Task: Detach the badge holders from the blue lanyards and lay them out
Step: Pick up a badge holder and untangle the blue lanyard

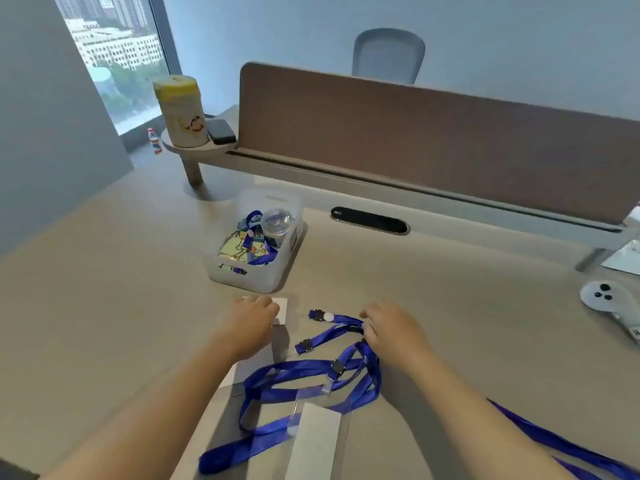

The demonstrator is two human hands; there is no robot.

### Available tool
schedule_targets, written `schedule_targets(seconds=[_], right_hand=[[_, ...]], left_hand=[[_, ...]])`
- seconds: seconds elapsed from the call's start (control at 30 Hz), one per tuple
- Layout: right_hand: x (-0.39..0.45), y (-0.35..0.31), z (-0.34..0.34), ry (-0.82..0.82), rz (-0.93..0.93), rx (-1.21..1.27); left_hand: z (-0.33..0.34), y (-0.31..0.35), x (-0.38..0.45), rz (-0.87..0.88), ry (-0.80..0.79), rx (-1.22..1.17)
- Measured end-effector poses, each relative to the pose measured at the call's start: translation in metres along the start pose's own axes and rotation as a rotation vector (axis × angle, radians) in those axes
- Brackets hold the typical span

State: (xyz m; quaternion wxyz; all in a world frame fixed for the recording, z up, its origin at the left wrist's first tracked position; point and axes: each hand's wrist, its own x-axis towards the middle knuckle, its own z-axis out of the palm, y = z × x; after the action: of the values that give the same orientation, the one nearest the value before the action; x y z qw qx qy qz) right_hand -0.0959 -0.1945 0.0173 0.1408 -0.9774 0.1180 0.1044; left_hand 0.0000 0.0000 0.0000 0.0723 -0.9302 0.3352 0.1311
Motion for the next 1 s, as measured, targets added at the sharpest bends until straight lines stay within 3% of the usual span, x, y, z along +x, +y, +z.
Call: schedule_targets(seconds=[0.27, 0.6, 1.0], right_hand=[[0.043, -0.013, 0.037, -0.015, 0.017, 0.0], [0.068, -0.032, 0.052, -0.05, -0.013, -0.017], [0.065, -0.032, 0.024, -0.064, -0.053, 0.194]], left_hand=[[0.037, -0.024, 0.037, -0.052, -0.066, -0.015], [0.049, -0.03, 0.045, 0.112, -0.045, 0.169], [-0.018, -0.017, 0.037, 0.105, 0.132, 0.199]])
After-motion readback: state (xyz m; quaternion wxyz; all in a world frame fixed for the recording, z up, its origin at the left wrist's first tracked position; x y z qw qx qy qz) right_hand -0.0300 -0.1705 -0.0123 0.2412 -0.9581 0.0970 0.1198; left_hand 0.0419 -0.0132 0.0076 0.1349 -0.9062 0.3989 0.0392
